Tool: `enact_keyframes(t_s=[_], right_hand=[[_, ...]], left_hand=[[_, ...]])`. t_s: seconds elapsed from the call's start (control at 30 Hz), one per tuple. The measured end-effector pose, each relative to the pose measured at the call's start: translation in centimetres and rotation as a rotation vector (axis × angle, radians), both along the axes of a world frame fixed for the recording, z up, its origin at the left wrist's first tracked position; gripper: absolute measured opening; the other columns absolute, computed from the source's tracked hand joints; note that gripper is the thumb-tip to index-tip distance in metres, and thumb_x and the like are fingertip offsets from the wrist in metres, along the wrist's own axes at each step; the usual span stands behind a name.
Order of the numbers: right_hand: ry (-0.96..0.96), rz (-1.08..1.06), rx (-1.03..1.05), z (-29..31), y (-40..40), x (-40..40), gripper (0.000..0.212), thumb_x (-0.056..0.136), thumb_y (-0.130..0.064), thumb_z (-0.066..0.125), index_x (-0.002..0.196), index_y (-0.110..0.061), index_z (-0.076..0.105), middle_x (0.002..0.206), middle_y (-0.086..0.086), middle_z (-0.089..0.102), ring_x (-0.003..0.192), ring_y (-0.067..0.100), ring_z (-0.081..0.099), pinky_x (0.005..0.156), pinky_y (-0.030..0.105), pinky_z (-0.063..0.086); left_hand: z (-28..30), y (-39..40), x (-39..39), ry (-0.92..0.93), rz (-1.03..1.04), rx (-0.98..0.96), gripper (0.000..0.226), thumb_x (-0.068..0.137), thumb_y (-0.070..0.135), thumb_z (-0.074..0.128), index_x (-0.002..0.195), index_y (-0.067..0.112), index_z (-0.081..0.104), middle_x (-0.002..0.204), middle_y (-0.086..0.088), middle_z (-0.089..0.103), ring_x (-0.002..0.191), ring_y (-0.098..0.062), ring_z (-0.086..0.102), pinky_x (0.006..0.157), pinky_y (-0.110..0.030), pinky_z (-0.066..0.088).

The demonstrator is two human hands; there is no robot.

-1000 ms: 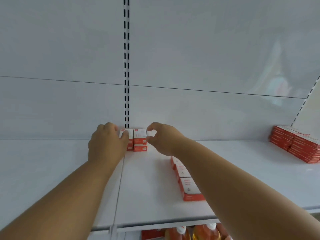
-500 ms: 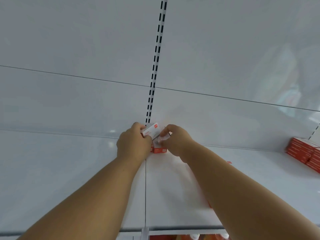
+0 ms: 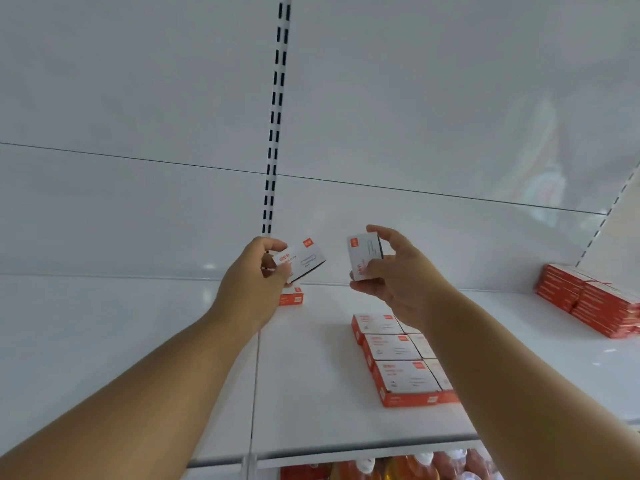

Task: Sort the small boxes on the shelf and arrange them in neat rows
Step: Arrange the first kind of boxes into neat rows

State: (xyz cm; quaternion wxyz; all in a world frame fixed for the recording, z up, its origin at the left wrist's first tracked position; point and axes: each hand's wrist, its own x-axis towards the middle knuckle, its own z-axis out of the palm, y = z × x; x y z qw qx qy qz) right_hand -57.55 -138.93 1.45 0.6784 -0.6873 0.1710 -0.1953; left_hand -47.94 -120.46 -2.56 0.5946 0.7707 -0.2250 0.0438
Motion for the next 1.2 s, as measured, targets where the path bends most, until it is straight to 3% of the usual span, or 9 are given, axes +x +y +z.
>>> enact_keyframes(t_s=[0.1,0.23,0.37,0.43,0.6,0.7,0.8,0.93,1.2], right_hand=[[0.003,0.017,0.036,0.1,-1.5,-1.6,0.039,0.086,0.009,0.061,0.114,-0.018,0.058,0.107,0.017,0.066,0.097,0.036,0.067,0.086,0.048,0.058],[0.107,-0.136,-0.202,-0.2,-4.5,-3.1,0.022,0.084,-0.009,0.070,0.100,-0.014,0.055,0.094,0.012,0.074,0.079,0.023,0.067,0.069,0.031,0.053],[0.115,-0.138,-0.258,-0.4,-7.7,-4.0,0.038,0.088,-0.008,0.066,0.119,-0.026,0.054,0.097,0.011,0.071,0.070,0.019,0.064,0.064,0.028,0.051],[0.152,-0.112,-0.317,-0.6,-9.0,-4.2,0.034,0.090,-0.007,0.064,0.117,-0.026,0.059,0.098,0.009,0.070,0.070,0.019,0.067,0.066,0.028,0.054],[0.285,-0.077,-0.374,-2.5,-11.1,-3.6,0.011,0.090,-0.011,0.066,0.099,-0.017,0.063,0.096,0.009,0.071,0.074,0.018,0.067,0.061,0.025,0.050],[0.337,-0.018,-0.401,-4.0,-11.6,-2.9,0.004,0.090,-0.018,0.066,0.093,-0.020,0.064,0.093,0.007,0.072,0.077,0.019,0.071,0.069,0.032,0.058],[0.375,0.011,-0.553,-4.6,-11.8,-2.5,0.006,0.092,-0.023,0.062,0.097,-0.021,0.065,0.093,0.000,0.070,0.082,0.017,0.069,0.071,0.031,0.056],[0.417,0.068,-0.778,-5.0,-11.5,-2.4,0.016,0.093,-0.027,0.055,0.103,-0.025,0.068,0.099,-0.007,0.065,0.091,0.015,0.063,0.084,0.034,0.053],[0.404,0.083,-0.795,-5.1,-11.4,-2.6,0.018,0.092,-0.026,0.054,0.102,-0.025,0.069,0.092,-0.012,0.064,0.088,0.012,0.062,0.077,0.028,0.051]], left_hand=[[-0.3,-0.6,-1.0,0.065,-0.078,-0.034,0.022,0.095,0.015,0.060,0.101,0.035,0.057,0.098,0.000,0.065,0.079,-0.015,0.072,0.076,-0.036,0.057],[-0.3,-2.0,-2.3,0.106,-0.150,-0.022,0.023,0.095,0.008,0.059,0.102,0.031,0.061,0.098,-0.004,0.066,0.077,-0.016,0.073,0.069,-0.027,0.054],[0.7,-4.5,-2.8,0.020,-0.095,0.165,0.020,0.096,0.014,0.059,0.102,0.033,0.063,0.100,0.013,0.065,0.069,-0.002,0.070,0.075,-0.034,0.059],[1.3,-6.3,-2.9,-0.015,-0.071,0.232,0.018,0.096,0.016,0.059,0.103,0.031,0.064,0.100,0.015,0.065,0.067,-0.001,0.069,0.072,-0.033,0.058],[0.4,-10.0,-2.6,-0.027,-0.005,0.450,0.015,0.095,0.019,0.059,0.105,0.030,0.063,0.105,0.009,0.067,0.090,-0.013,0.066,0.069,-0.027,0.052],[-1.0,-10.6,-2.7,0.007,0.020,0.487,0.017,0.096,0.022,0.059,0.112,0.027,0.061,0.107,0.010,0.064,0.095,-0.014,0.062,0.072,-0.026,0.051],[-1.7,-10.8,-2.7,0.001,0.028,0.490,0.012,0.096,0.024,0.060,0.107,0.028,0.061,0.101,0.011,0.065,0.092,-0.011,0.064,0.075,-0.028,0.054],[-2.3,-10.9,-2.5,-0.034,0.031,0.534,0.008,0.092,0.029,0.063,0.100,0.029,0.063,0.094,0.017,0.064,0.085,-0.004,0.061,0.065,-0.021,0.047],[-2.4,-10.7,-2.5,-0.033,-0.010,0.581,0.002,0.092,0.031,0.062,0.090,0.031,0.064,0.092,0.017,0.067,0.083,-0.005,0.064,0.067,-0.025,0.053]])
